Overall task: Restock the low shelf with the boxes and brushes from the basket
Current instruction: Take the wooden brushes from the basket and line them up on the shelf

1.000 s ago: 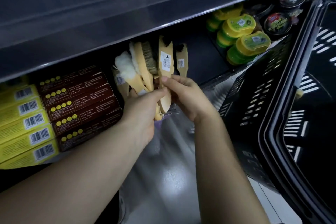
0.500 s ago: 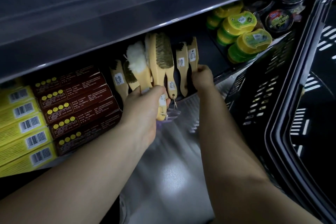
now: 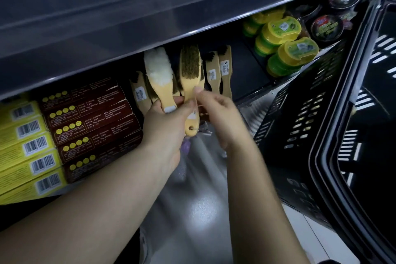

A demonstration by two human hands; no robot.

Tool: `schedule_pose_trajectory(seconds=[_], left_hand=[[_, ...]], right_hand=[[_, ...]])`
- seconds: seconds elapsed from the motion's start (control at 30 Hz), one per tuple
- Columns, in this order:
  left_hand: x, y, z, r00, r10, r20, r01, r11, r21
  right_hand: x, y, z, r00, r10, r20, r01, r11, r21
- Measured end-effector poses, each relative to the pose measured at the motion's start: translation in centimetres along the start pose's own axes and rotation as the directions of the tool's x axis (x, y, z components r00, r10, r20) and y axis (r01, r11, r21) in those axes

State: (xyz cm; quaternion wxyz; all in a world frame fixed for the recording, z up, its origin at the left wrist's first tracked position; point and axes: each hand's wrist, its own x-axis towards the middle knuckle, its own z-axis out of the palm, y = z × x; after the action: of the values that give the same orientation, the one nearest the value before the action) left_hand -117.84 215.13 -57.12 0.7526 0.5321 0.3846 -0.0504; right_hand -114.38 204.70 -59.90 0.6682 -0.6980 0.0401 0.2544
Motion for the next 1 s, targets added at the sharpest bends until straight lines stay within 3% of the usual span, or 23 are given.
schedule_pose_trajectory(seconds=[0.07,0.17,0.27,0.33,0.63,0.77,0.83,0.9,1.0], left_hand=[[0.0,-0.1,0.1,1.000,0.005,0.028,-0.005,1.000,0.005],[0.0,-0.3,0.4,0.999,-0.007,0.054,0.007,1.000,0.000],[0.1,-0.2,0.2,1.000,-0.014,0.027,0.012,0.999,0.047],[0.0,-0.1,0.0,1.000,-0.018,0.024,0.016,0.997,0.073],[-0.2,0.3,0.2,0.997,-0.080,0.023,0.078,0.993,0.091],[-0.2,-0.2,0.3,0.992,-0.060,0.114,0.042,0.987,0.155],[-0.2,-0.4,0.4,0.984,-0.049,0.169,0.017,0.983,0.184],[-0.1,-0.4,0.3,0.986,-0.014,0.164,-0.013,0.986,0.165],[0.0,-0.2,0.2,0.994,0.025,0.108,-0.037,0.993,0.116]], right_hand=[[-0.5,0.2,0.3,0.999,0.021,0.048,-0.027,0.993,0.112],[1.1,0.4,-1.1,0.975,0.112,-0.190,-0.055,0.957,0.284],[4.5,0.3,-3.8,0.841,0.141,-0.523,-0.043,0.980,0.196],[6.7,0.5,-5.3,0.777,0.142,-0.613,-0.118,0.990,0.080],[11.2,3.9,-7.9,0.744,0.075,-0.664,-0.316,0.915,-0.251],[11.1,4.2,-8.9,0.752,0.044,-0.658,-0.391,0.833,-0.391],[10.0,3.4,-8.3,0.711,-0.083,-0.698,-0.333,0.835,-0.438],[7.7,2.3,-6.3,0.709,-0.183,-0.681,-0.131,0.914,-0.383],[3.0,1.2,-2.5,0.894,-0.067,-0.444,0.044,0.997,-0.063]])
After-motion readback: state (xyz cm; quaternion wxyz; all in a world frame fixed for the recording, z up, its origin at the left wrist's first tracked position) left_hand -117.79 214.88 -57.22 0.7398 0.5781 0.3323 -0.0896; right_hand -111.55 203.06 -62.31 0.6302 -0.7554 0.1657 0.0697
